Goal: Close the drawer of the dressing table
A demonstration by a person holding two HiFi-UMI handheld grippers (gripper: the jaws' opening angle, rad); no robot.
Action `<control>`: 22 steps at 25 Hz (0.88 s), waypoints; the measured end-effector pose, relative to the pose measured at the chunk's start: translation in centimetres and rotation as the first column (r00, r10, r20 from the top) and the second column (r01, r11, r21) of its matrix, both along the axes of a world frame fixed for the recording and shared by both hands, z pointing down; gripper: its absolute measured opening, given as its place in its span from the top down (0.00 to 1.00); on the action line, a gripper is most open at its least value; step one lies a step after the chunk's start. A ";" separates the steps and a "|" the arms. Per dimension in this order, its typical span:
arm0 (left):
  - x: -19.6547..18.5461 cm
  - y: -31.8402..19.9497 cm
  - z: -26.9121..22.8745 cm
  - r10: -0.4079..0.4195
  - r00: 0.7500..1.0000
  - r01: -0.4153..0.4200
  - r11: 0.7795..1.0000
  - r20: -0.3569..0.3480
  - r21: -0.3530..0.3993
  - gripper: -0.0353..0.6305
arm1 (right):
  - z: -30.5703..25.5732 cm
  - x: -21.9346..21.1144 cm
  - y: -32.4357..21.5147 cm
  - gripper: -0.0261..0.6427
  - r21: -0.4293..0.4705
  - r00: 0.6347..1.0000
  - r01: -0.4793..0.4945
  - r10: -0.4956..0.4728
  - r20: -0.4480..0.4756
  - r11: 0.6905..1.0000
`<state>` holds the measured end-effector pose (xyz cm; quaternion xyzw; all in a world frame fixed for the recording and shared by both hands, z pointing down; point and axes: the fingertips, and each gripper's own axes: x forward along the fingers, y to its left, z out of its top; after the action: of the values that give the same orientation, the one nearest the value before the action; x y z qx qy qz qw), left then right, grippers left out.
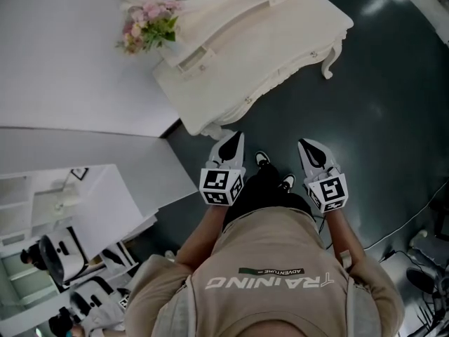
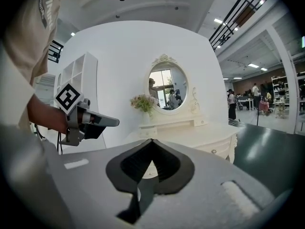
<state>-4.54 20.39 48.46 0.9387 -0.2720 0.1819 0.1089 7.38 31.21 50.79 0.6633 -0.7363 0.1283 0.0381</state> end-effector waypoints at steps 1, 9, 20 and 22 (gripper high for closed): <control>0.2 -0.3 0.3 0.000 1.000 0.000 1.000 -0.001 -0.005 0.92 | 0.0 0.2 -0.3 0.96 -0.001 1.000 0.001 -0.001 -0.006 1.000; 3.9 -4.9 -0.6 0.012 0.998 -0.012 1.000 -0.061 -0.010 0.92 | -1.6 4.3 -3.7 0.96 -0.014 0.998 -0.064 0.064 -0.029 0.998; 4.4 -11.2 -3.2 -0.029 0.992 0.034 0.999 -0.122 0.035 0.92 | -4.3 4.1 -11.1 0.96 0.011 0.994 0.015 -0.014 -0.105 1.000; 3.1 -12.5 -3.5 -0.052 0.991 0.059 0.997 -0.121 0.049 0.92 | -4.6 2.8 -12.8 0.96 0.012 0.992 0.054 -0.053 -0.115 0.998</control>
<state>-1.46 7.91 44.97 0.9425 -0.2957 0.1152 0.1051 10.15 18.42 46.19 0.6499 -0.7513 0.0833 0.0789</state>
